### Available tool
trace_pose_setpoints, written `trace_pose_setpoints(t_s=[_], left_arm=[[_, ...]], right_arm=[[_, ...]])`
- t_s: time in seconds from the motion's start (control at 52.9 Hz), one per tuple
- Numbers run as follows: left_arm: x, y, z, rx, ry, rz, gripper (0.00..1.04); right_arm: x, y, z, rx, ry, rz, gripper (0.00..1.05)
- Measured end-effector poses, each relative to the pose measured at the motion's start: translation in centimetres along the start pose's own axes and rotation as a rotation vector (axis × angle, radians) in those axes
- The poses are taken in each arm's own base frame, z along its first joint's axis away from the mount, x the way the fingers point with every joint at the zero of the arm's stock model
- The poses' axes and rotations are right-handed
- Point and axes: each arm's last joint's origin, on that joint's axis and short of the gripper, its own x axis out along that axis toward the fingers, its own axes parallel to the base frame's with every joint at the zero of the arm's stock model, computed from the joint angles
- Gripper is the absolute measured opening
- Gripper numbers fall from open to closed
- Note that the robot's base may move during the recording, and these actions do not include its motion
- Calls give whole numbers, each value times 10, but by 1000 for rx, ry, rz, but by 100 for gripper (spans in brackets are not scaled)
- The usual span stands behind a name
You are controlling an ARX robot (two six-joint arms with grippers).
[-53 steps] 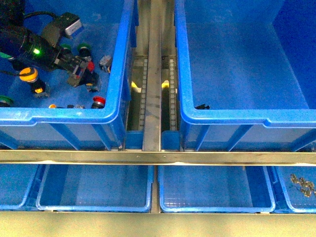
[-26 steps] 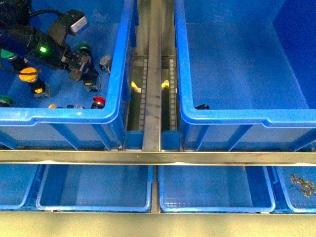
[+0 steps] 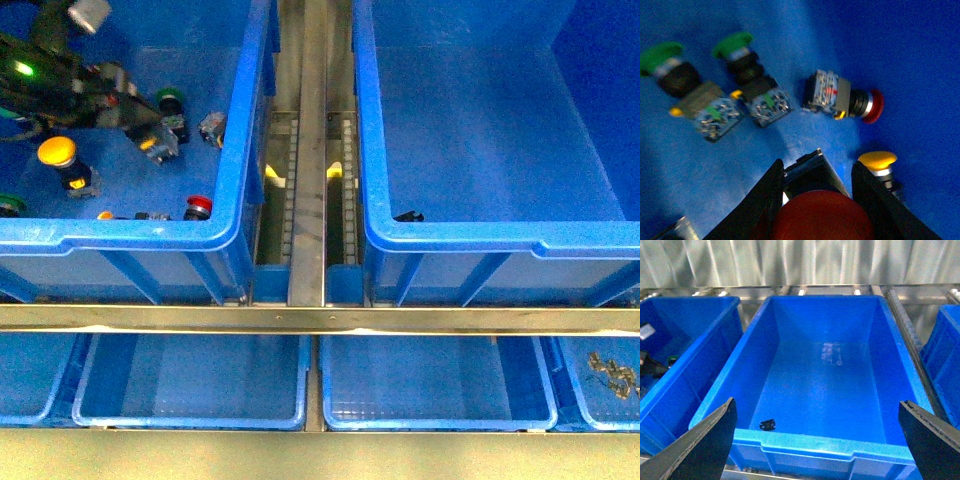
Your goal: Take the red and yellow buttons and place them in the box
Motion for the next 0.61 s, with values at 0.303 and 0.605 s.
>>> trace_pose_setpoints(t_s=[0.303, 0.605], left_arm=[[-102, 7, 21, -394, -159, -1, 33], [-105, -63, 11, -657, -92, -172, 33]], right_arm=[[0, 0, 0, 0, 0, 0, 98], [0, 0, 0, 0, 0, 0, 98]])
